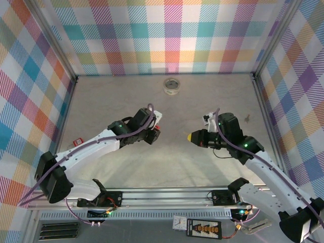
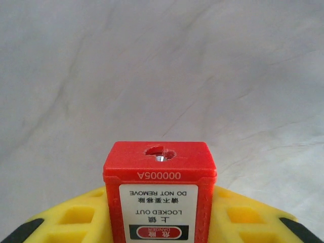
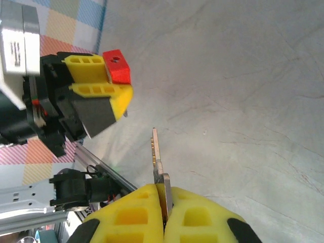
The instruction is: Unlock with the key
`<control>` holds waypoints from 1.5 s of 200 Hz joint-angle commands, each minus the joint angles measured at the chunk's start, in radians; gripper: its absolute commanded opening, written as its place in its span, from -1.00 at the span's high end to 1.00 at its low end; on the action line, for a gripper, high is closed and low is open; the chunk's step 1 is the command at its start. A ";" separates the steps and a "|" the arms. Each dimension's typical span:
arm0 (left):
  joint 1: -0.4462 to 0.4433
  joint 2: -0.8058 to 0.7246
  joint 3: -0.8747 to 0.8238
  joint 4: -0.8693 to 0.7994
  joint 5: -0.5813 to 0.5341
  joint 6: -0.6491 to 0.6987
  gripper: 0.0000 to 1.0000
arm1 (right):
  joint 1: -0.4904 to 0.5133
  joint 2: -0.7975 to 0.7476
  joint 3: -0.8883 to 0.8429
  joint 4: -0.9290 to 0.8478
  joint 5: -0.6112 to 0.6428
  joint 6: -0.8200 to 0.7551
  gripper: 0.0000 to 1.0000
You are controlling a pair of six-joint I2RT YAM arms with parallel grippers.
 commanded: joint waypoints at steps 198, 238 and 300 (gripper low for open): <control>-0.235 -0.152 0.010 -0.015 0.199 0.716 1.00 | 0.084 0.011 0.133 -0.245 -0.329 -0.208 1.00; -0.256 -0.142 0.011 -0.009 0.182 0.722 1.00 | 0.089 0.031 0.127 -0.227 -0.331 -0.219 1.00; -0.269 -0.137 0.032 -0.029 0.187 0.727 1.00 | 0.089 0.051 0.108 -0.233 -0.319 -0.242 1.00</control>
